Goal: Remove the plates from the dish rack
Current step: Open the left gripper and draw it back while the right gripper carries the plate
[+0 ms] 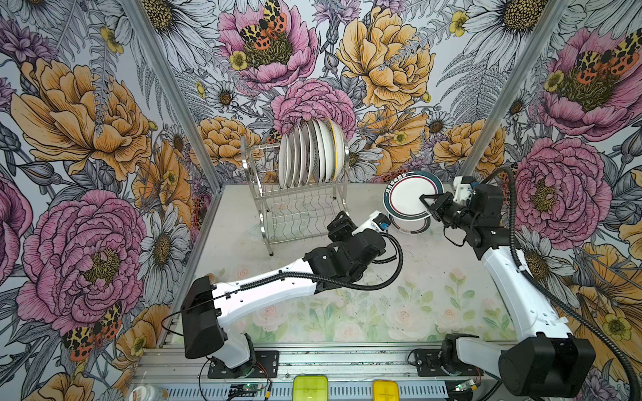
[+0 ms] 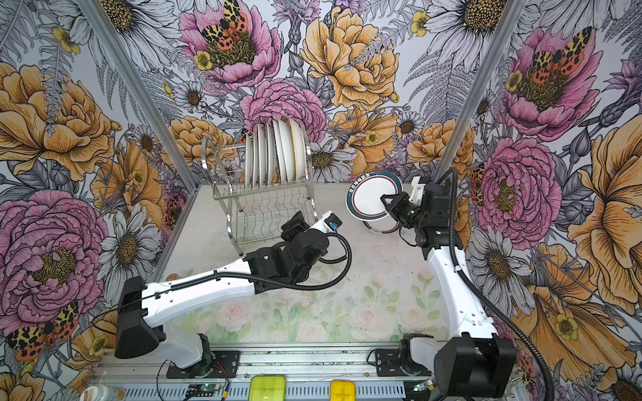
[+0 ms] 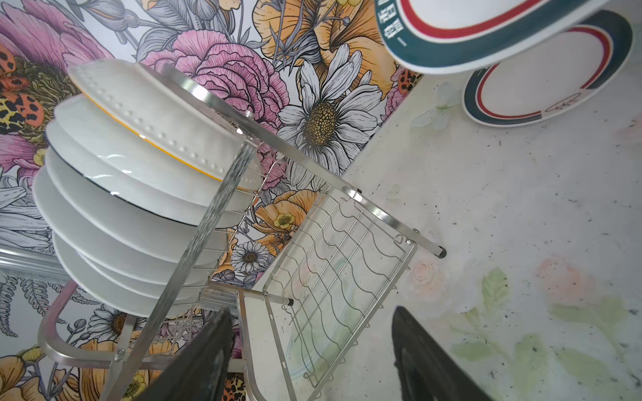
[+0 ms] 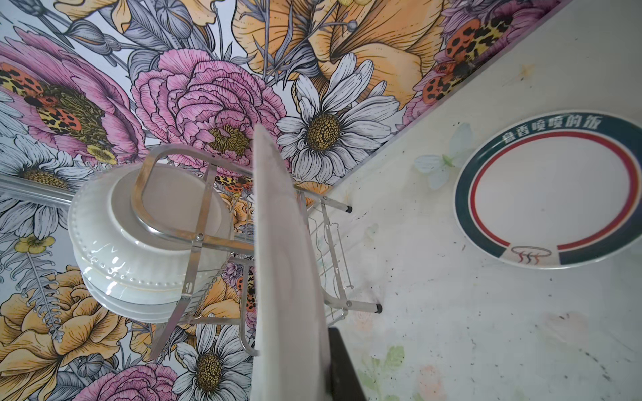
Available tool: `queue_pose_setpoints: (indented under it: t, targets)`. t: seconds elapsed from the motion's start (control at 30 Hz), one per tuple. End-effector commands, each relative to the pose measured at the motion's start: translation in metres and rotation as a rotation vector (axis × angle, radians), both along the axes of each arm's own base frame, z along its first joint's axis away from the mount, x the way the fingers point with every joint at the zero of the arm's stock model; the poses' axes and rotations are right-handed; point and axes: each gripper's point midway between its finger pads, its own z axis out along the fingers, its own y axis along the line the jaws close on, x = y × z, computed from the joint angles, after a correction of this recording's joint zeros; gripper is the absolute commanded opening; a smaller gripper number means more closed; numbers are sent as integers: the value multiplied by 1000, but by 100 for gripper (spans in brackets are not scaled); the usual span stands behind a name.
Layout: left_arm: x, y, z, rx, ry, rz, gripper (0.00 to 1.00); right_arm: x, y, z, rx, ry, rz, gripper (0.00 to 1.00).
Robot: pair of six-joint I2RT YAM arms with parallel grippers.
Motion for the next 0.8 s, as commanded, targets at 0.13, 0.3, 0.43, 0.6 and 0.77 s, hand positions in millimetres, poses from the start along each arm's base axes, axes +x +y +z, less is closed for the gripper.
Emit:
queue_pose_setpoints:
  t: [0.13,0.3,0.43,0.6,0.77]
  targets:
    - [-3,41,5,-242,59,18,79,6,-39,8,-51,-42,-136,0]
    - [1,73,5,-384,97,49,81,17,-66,-25,-76,41,-243,0]
    - [5,92,0,-469,135,71,86,27,-88,-56,-106,120,-330,0]
    - [11,103,-9,-515,169,84,87,39,-106,-86,-126,199,-394,0]
    - [16,112,-11,-549,185,103,89,51,-113,-103,-117,242,-422,0]
